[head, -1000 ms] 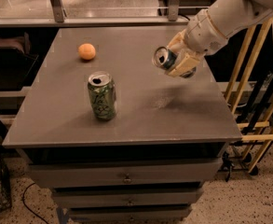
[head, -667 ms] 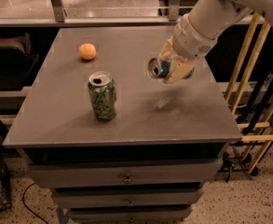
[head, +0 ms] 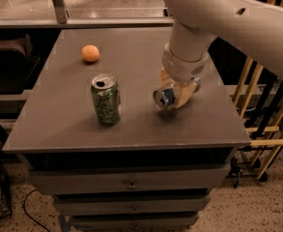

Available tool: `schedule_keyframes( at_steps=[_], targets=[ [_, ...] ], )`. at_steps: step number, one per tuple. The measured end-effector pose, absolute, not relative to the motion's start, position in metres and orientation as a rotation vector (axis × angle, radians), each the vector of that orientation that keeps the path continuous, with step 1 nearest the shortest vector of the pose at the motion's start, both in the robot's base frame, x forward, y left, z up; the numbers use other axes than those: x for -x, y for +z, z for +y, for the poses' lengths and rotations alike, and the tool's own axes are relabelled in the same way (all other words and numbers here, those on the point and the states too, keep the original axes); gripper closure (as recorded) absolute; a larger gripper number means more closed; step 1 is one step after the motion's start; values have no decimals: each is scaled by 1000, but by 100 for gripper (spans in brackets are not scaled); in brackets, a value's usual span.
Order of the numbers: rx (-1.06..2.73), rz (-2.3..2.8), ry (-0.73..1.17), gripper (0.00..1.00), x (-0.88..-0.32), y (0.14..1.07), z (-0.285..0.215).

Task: Knock redbull can over

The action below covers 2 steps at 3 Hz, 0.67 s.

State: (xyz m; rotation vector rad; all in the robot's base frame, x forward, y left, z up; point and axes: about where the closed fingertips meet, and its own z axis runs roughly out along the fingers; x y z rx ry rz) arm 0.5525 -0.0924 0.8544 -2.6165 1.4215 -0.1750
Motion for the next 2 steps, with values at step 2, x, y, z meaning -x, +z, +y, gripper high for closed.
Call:
schedule_keyframes(
  at_steps=[2],
  targets=[
    [2624,1426,-186,58,-553,851,-95]
  ],
)
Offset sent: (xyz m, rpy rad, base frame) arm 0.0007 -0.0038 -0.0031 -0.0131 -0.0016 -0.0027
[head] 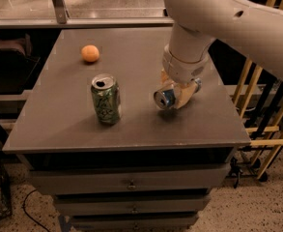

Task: Knock redbull can over

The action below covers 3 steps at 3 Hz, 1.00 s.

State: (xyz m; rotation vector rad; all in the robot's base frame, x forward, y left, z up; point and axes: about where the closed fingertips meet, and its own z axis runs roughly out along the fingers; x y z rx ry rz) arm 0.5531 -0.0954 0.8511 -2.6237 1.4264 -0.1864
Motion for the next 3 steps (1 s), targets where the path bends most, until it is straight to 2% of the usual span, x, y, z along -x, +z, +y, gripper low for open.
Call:
schedule_keyframes(
  at_steps=[2,3],
  targets=[
    [2625,1423,-187,12,-553,850,-94],
    [2626,1422,-187,0,-553,850,-94]
  ],
)
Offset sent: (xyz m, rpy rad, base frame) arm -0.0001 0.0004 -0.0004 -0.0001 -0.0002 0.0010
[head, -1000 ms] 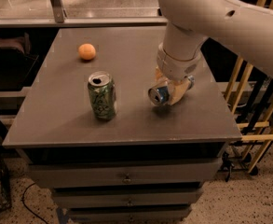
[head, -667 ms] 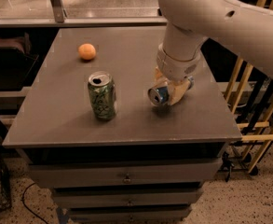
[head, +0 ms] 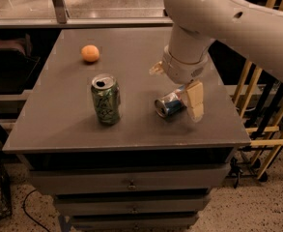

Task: Knock redbull can over

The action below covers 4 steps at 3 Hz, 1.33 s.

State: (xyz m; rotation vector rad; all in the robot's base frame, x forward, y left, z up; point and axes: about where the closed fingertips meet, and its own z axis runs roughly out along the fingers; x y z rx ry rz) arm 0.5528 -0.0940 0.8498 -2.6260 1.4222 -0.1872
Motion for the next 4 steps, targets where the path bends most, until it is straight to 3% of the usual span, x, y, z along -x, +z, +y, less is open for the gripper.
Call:
schedule_keyframes(
  at_steps=[4],
  targets=[
    [2461,1541,-130,0,-596,884,-132]
  ],
)
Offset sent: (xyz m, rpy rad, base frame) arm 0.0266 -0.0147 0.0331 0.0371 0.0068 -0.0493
